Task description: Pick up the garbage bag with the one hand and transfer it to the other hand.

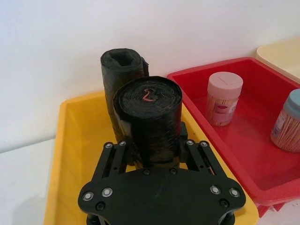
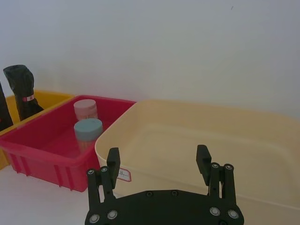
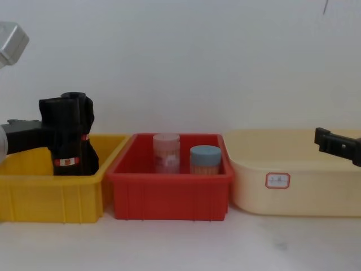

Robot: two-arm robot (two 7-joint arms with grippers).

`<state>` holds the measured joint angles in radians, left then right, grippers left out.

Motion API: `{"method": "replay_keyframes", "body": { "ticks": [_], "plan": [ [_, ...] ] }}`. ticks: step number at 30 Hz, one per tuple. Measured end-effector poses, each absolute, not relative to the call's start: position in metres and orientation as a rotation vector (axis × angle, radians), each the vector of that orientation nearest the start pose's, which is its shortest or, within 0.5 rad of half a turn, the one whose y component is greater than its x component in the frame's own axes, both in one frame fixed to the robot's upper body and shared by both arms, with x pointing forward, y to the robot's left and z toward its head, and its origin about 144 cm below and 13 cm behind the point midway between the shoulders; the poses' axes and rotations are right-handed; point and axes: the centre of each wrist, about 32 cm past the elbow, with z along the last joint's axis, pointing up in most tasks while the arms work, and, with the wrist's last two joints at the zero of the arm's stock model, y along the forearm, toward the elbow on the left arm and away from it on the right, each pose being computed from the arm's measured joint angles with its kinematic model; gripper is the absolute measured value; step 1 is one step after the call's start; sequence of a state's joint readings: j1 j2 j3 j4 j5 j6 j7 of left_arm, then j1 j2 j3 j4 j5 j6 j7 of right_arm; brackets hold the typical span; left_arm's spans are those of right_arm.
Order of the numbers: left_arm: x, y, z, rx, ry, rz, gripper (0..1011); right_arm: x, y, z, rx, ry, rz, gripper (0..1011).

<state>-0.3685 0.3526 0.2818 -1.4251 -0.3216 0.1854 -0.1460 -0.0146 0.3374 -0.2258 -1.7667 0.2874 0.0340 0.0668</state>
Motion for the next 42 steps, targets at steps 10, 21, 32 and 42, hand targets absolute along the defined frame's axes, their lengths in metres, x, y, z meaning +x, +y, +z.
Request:
{"method": "replay_keyframes", "body": {
  "ticks": [10,21,32,42],
  "plan": [
    [0.548,0.263,1.227,0.098,-0.066,1.224,447,0.443,-0.237,1.189,0.026,-0.075,-1.229,1000],
    [0.548,0.265,1.261,0.018,-0.151,1.194,447,0.443,-0.237,1.189,0.026,-0.075,-1.229,1001],
    [0.552,0.269,1.302,-0.061,-0.193,1.087,447,0.450,-0.242,1.199,0.028,-0.104,-1.155,1000],
    [0.556,0.265,1.320,-0.082,-0.180,0.964,447,0.464,-0.250,1.218,0.023,-0.143,-1.028,1000]
  ]
}}
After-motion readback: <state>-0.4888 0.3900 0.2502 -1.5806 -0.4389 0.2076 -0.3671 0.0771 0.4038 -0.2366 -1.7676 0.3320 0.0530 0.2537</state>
